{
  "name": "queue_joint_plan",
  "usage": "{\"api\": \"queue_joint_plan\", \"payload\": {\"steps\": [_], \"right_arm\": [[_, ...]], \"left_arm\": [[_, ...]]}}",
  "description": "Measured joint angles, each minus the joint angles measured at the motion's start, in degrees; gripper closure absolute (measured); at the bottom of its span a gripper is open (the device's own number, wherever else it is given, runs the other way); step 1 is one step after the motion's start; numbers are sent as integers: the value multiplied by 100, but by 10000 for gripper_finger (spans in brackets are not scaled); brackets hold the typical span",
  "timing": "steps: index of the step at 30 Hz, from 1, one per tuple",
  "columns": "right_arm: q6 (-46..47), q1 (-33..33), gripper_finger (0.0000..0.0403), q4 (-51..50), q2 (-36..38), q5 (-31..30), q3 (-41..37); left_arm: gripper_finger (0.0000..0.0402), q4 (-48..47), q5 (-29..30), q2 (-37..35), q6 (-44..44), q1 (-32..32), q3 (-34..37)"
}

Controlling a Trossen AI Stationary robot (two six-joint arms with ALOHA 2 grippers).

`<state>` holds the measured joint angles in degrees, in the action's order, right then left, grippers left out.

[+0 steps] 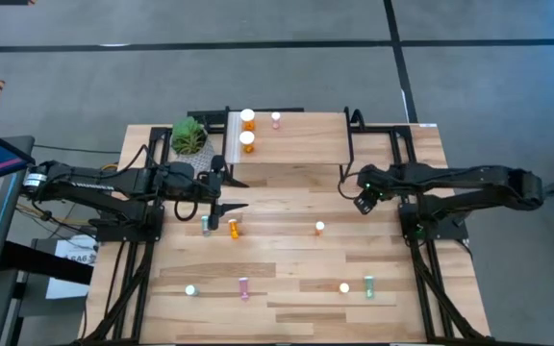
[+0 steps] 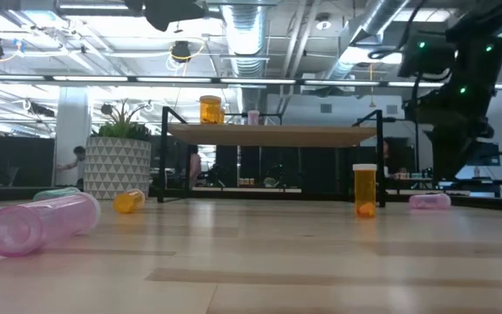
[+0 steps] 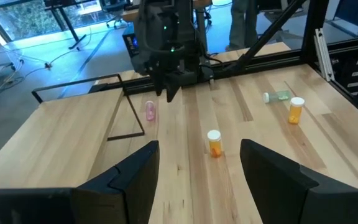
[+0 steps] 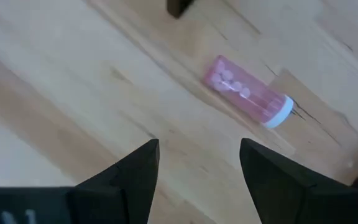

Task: Pick and place medicine bottles onto shelf by color
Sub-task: Put the top pink bottle aligned with the other pink pill bottle on the shelf

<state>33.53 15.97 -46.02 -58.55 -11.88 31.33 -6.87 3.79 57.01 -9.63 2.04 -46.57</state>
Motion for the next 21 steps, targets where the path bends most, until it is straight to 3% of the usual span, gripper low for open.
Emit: {"api": "queue_joint_plan", "payload": {"steps": [6,14,21], "right_arm": [[843,449,158,-51,-396,-301,-2],[1473,769,158,65,-181,-1185,0],[1791,1102,158,230,-498,-1396,0]], "left_arm": [[189,-92,-11,0,-2,2,0],[189,-141,-12,0,-2,2,0],[189,-117,-13,0,-2,0,0]]}}
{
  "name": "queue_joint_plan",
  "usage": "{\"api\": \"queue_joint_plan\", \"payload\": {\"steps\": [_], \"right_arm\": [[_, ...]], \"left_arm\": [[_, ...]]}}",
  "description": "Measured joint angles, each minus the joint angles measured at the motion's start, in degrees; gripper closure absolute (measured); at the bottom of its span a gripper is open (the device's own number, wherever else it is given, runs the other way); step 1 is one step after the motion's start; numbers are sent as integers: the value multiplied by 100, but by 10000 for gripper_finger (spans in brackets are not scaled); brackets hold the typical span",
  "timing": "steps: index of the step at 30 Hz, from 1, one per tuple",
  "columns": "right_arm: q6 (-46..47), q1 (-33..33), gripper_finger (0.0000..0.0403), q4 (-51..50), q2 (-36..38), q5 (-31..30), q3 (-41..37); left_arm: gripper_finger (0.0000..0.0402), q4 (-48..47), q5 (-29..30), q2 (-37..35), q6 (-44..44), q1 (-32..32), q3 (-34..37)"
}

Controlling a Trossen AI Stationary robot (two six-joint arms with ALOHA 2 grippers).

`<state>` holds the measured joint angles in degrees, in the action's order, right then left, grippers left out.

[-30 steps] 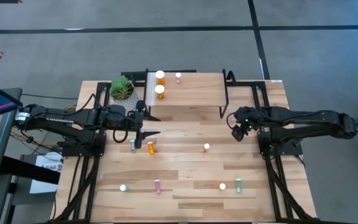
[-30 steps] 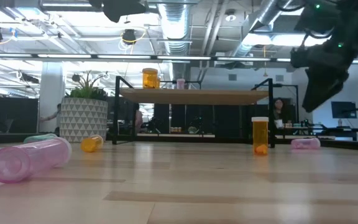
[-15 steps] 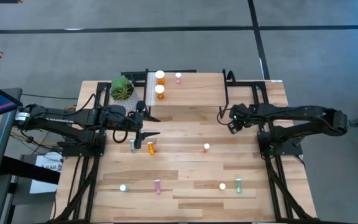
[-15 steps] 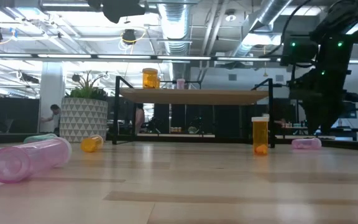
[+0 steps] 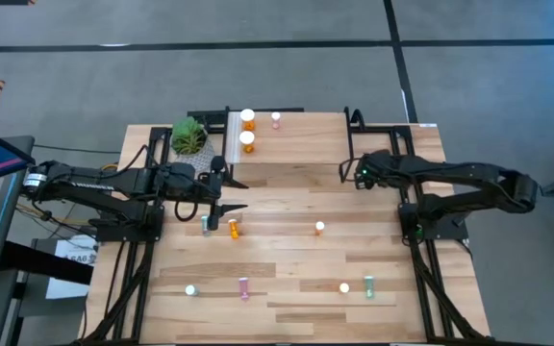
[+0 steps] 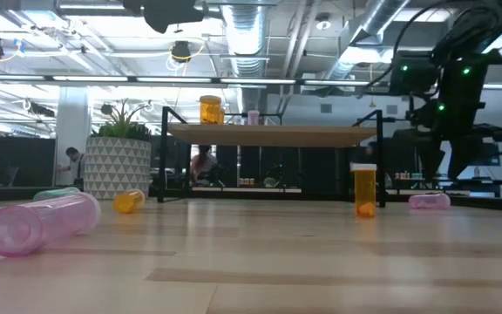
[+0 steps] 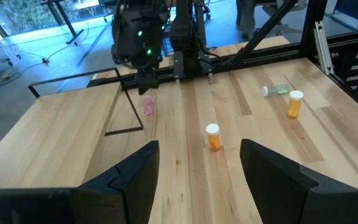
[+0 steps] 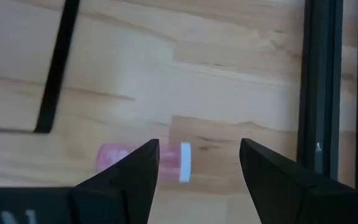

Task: Pick and place medicine bottles onto shelf by color
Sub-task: Put the top pink bottle aligned with the other pink pill bottle on the shelf

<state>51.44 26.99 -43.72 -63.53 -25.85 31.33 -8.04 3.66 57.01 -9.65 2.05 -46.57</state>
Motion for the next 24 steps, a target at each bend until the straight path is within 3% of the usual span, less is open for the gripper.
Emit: {"api": "queue_joint_plan", "payload": {"steps": [13,24], "right_arm": [[-203,123,171,446,-706,61,-108],[457,-767,173,650,-697,803,-356]], "left_arm": [[189,-34,-3,0,28,0,0],[189,-22,-4,0,127,0,0]]}}
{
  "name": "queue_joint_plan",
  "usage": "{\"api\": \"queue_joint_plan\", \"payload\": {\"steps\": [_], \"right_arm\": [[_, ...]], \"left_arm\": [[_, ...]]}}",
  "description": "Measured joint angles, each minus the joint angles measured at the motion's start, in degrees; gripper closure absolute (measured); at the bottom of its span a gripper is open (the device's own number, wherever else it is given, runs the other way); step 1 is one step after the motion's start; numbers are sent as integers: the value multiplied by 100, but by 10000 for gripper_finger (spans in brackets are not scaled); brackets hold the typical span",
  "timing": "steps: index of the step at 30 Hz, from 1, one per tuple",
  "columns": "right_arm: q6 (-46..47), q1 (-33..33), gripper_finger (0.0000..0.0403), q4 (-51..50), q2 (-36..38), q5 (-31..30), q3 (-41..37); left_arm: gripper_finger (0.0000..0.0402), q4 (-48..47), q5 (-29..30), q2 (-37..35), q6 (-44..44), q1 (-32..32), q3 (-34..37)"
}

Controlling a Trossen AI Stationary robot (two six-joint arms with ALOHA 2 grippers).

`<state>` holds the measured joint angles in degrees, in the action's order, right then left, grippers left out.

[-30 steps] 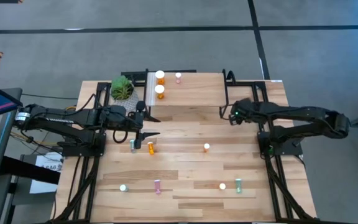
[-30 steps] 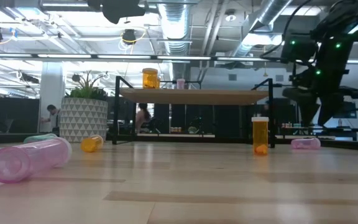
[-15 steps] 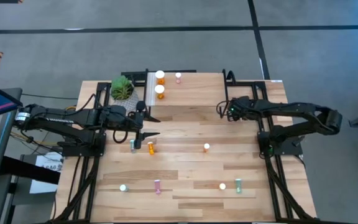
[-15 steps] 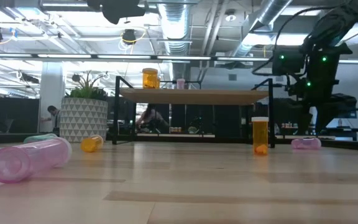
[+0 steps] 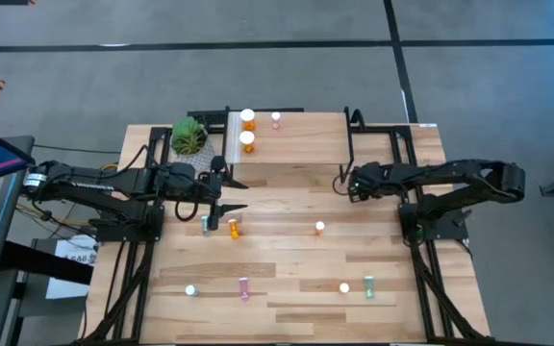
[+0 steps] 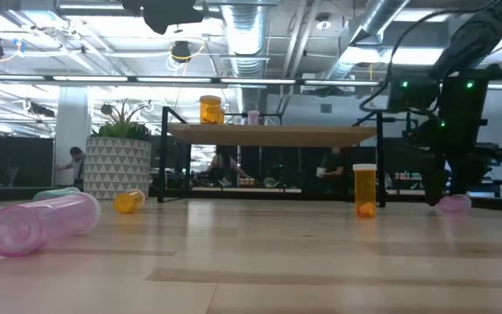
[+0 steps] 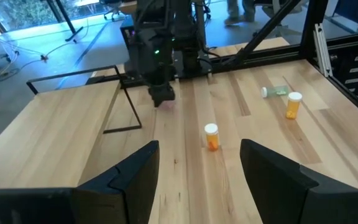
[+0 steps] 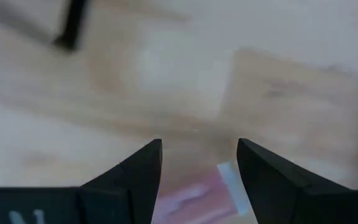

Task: Pick and place medicine bottles onto shelf by color
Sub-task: Put the top pink bottle aligned with the other pink pill bottle on the shelf

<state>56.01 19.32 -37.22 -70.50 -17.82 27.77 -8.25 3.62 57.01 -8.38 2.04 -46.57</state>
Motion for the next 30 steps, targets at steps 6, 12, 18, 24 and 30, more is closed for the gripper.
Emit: {"api": "queue_joint_plan", "payload": {"steps": [6,12,18,24,30], "right_arm": [[687,-837,173,-24,334,275,2],[1206,-1442,173,-114,839,267,2],[1006,-1962,173,-117,1321,271,2],[2453,-2138,173,-537,1513,87,7],[2980,-2149,182,-592,1355,-185,9]], "left_arm": [[189,33,2,0,39,0,0],[189,42,1,0,48,1,0],[189,44,2,0,48,2,0],[189,180,1,0,78,2,0],[189,203,1,0,89,2,0]]}}
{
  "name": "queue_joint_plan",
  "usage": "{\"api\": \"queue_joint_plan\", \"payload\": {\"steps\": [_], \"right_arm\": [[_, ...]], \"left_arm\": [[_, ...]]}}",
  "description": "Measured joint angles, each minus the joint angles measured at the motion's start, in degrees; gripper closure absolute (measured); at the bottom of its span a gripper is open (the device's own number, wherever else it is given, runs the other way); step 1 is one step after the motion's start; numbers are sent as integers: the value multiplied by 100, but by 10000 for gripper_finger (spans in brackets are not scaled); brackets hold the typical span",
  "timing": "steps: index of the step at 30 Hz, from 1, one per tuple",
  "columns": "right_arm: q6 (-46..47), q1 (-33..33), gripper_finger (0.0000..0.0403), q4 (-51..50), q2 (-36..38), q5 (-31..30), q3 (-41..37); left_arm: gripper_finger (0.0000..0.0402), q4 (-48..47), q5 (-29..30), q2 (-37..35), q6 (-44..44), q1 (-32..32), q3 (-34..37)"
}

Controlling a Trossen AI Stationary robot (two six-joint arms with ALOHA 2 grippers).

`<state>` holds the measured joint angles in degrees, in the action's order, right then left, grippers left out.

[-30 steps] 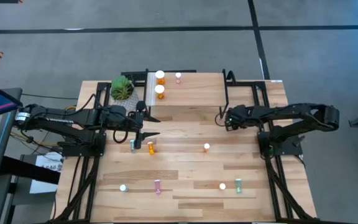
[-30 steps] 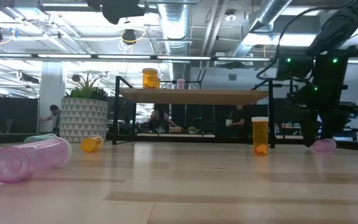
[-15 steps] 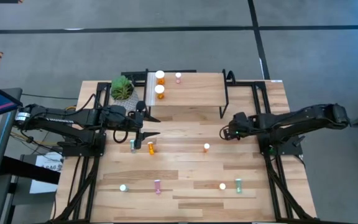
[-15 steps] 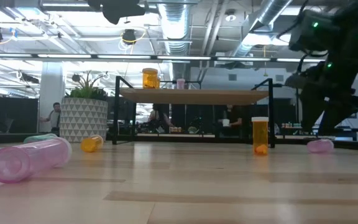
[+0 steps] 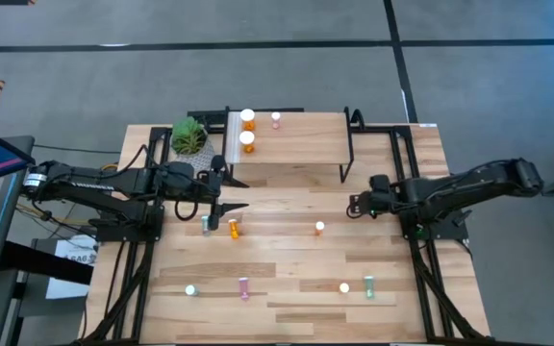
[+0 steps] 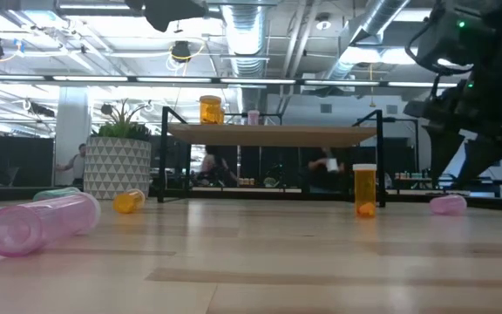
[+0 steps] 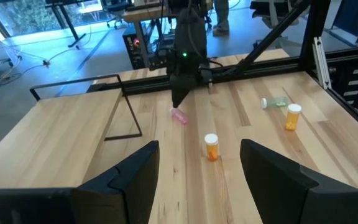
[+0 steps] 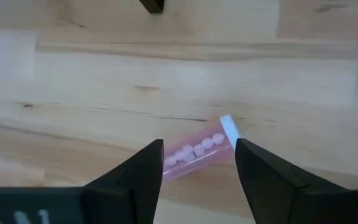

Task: Pick and place medicine bottles onto shelf by color
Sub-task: Put the top pink bottle aligned with the other pink pill bottle on the shelf

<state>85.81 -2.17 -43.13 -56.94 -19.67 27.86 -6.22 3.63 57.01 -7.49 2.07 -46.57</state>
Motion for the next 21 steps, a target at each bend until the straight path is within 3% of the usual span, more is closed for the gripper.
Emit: {"api": "queue_joint_plan", "payload": {"steps": [10,17,21], "right_arm": [[785,-560,205,-117,-189,217,2],[1837,-1339,214,-161,-156,-339,2],[1940,-1522,215,79,-295,-647,4]], "left_arm": [[189,-539,341,-188,-59,0,9],[189,-488,368,-627,-187,-2,18],[189,-51,266,-909,-249,-9,444]]}}
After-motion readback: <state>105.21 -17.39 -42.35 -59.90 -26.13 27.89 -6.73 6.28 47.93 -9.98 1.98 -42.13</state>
